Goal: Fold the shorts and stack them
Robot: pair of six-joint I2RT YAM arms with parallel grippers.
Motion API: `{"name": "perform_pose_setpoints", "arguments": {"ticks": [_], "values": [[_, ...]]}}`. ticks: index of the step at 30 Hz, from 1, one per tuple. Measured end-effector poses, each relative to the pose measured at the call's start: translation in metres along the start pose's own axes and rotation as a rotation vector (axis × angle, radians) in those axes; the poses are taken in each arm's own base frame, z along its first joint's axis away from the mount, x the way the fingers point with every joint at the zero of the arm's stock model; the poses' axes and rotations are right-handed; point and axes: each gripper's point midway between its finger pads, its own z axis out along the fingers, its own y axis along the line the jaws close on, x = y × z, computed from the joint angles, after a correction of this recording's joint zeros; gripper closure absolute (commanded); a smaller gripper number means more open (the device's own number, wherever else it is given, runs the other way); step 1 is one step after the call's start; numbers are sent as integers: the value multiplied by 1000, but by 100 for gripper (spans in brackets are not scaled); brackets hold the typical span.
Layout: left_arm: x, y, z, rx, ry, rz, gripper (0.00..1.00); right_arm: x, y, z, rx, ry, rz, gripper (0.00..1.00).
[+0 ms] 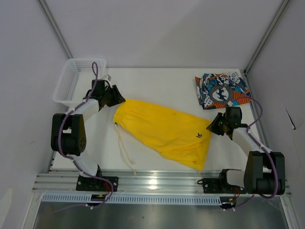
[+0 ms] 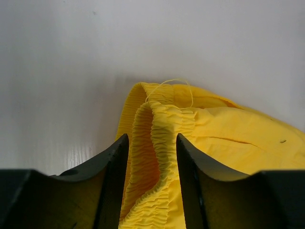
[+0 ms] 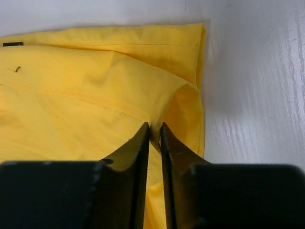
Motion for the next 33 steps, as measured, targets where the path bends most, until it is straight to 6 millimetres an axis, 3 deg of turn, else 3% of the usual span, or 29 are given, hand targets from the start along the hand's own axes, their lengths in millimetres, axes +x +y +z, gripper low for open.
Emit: {"name": "perform_pose_setpoints", "arguments": {"ticks": [5, 9, 12, 21, 29, 33], "values": [[1, -3, -1, 22, 8, -3, 66, -1, 3, 0, -13, -2, 1, 99], [2, -3, -2, 28, 12, -6, 78, -1, 3, 0, -17, -1, 1, 100], [2, -4, -3, 34, 12, -7, 100, -1, 4, 0, -19, 0, 1, 100], [1, -7, -6, 69, 18, -13, 100, -8, -2, -2, -11, -17, 36, 100], [-5, 1, -29, 124, -21, -97, 100, -18, -4, -6, -30, -45, 89, 100], [-8, -6, -34, 182, -41, -127, 100, -23, -2, -6, -41, -61, 107, 100]]}}
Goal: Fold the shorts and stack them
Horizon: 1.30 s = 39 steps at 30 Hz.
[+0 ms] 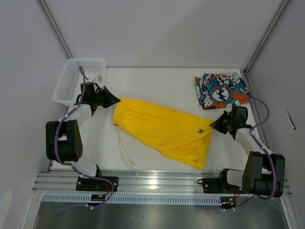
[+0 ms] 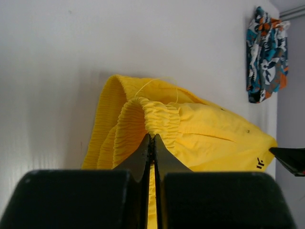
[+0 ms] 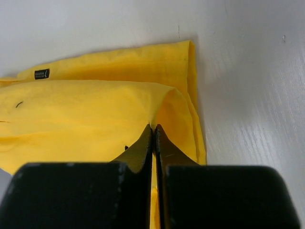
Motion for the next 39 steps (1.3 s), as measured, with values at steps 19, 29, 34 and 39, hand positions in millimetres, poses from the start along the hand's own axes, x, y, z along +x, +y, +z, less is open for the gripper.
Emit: {"name": "perform_pose_setpoints", "arguments": {"ticks": [19, 29, 34, 39], "values": [[-37, -27, 11, 145, -73, -73, 100, -38, 18, -2, -47, -125, 52, 100], [-44, 5, 54, 93, -68, -145, 93, -66, 23, 54, -16, -118, 104, 84], [-45, 24, 61, 20, -90, -149, 42, -77, 21, 69, 5, -130, 106, 32], [-58, 21, 43, -51, -149, -114, 21, -74, 34, 65, -29, -136, 75, 28]]}}
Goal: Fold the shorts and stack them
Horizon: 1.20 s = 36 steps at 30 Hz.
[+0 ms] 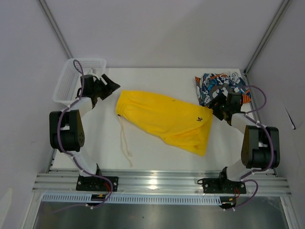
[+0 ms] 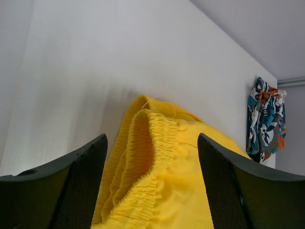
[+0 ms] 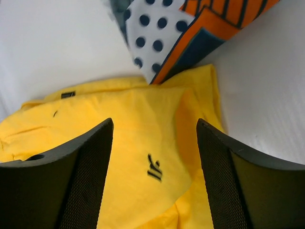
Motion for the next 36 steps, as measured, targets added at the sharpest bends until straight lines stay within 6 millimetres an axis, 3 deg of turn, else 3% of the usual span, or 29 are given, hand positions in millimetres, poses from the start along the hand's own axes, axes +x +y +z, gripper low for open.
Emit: {"name": "perform_pose_setpoints", "arguments": {"ticks": [5, 8, 10, 13, 17, 21, 26, 31, 33, 36], "values": [[-29, -36, -36, -12, -119, 103, 22, 8, 15, -30, -72, -29, -39, 30], [-30, -70, -55, 19, -161, 175, 23, 16, 20, -48, -110, -45, -66, 36], [-18, -93, -59, 53, -155, 218, 23, 24, 22, -56, -130, -37, -87, 39], [14, -125, -56, 114, -97, 280, 24, 44, 25, -63, -147, 9, -119, 42], [64, -145, -39, 159, 19, 339, 26, 82, 23, -67, -161, 121, -161, 45], [106, -145, -7, 154, 145, 369, 27, 114, 11, -72, -158, 236, -171, 47], [149, -128, 28, 120, 282, 374, 28, 134, 5, -74, -148, 320, -180, 48], [180, -117, 56, 117, 376, 364, 29, 156, 0, -74, -138, 387, -193, 48], [196, -101, 70, 87, 423, 346, 29, 169, -2, -77, -134, 433, -205, 48], [197, -90, 74, 56, 432, 322, 30, 179, -1, -80, -129, 463, -220, 48]]}}
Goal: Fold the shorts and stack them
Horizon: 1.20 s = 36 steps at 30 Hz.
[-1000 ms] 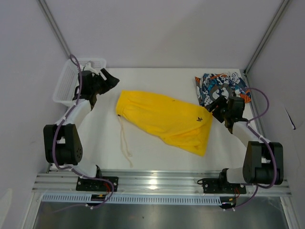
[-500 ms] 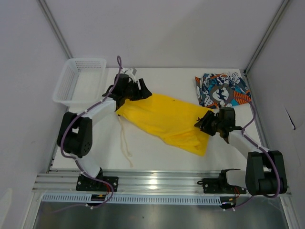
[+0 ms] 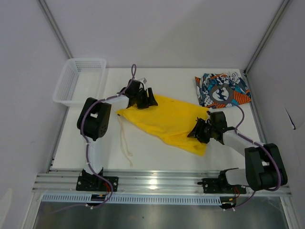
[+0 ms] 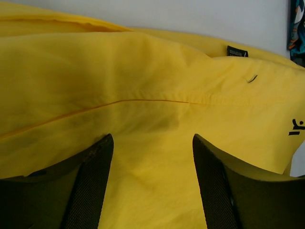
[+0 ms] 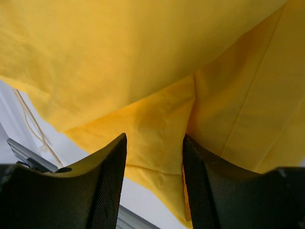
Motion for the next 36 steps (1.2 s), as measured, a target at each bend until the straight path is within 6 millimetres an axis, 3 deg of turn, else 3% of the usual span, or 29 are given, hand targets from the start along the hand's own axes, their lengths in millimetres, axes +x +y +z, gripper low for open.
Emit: {"name": "perform_pose_setpoints", "arguments": {"ticks": [4, 11, 13, 26, 29, 36], "values": [[-13, 18, -5, -26, -27, -42, 30, 17, -1, -1, 6, 38, -5, 48], [-38, 57, -16, -90, -100, -90, 30, 32, 7, -12, -48, 65, 5, 61], [-42, 63, -18, -97, -115, -95, 30, 36, 13, -15, -90, 70, 1, 61], [-44, 65, -17, -89, -131, -73, 31, 45, 24, -6, -161, 110, -8, 55], [-44, 64, -17, -74, -144, -55, 31, 40, 27, -7, -151, 95, -32, 45], [-43, 63, -18, -54, -164, -17, 31, 21, 32, -11, -131, 28, -91, 44]]}}
